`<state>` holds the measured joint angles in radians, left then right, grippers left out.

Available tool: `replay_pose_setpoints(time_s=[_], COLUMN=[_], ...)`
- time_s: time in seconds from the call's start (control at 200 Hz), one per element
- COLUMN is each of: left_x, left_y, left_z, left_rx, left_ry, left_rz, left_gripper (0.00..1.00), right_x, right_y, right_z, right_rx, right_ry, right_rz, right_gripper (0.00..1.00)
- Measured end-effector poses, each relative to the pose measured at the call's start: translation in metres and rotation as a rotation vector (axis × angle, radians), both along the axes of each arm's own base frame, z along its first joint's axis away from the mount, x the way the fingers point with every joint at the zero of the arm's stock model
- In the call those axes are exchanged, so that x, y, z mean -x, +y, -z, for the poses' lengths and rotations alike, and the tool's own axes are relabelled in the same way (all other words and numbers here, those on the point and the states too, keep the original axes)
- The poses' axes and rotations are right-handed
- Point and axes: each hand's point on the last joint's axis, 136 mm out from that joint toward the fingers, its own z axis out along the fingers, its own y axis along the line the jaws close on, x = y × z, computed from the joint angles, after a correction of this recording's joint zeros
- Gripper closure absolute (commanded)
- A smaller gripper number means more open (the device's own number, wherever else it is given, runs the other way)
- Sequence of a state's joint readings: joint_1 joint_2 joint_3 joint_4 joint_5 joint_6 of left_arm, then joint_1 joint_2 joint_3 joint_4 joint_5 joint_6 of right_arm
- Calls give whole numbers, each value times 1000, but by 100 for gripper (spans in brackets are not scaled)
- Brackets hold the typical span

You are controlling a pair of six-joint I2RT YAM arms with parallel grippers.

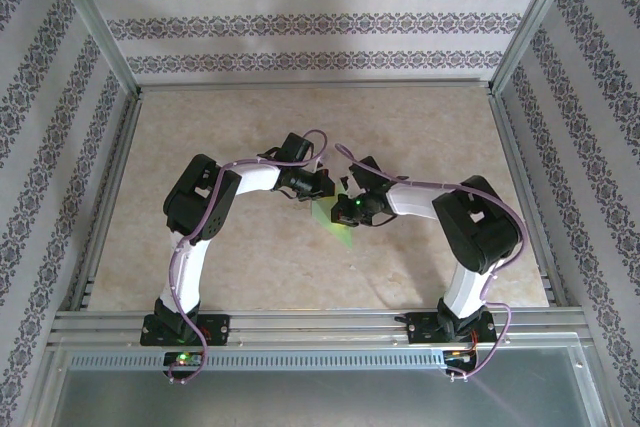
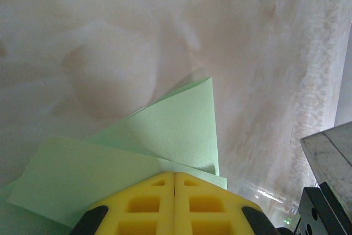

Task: Fold a paper plane with a square sheet of paper (fold left side to right side)
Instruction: Fourth fold the wing at the center of the table.

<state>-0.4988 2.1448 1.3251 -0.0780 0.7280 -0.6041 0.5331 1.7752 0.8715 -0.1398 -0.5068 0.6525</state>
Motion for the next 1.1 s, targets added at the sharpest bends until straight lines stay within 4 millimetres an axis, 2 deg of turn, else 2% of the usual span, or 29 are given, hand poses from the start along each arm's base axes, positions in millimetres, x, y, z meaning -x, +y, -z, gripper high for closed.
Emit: replay_pose_setpoints(time_s=[0.72,1.104], left_x=[9,9], left_y=[-3,-3], left_z=[0,1], left_rx=[10,11], left_ry=[30,31], left_rz=[20,20], left_gripper=[99,99], right_x=[38,69], right_y=[-15,-30], right_z=[1,0], right_rx=[-65,-63], right_ry=[-5,47], right_rz=[-1,12], right_gripper=[100,100])
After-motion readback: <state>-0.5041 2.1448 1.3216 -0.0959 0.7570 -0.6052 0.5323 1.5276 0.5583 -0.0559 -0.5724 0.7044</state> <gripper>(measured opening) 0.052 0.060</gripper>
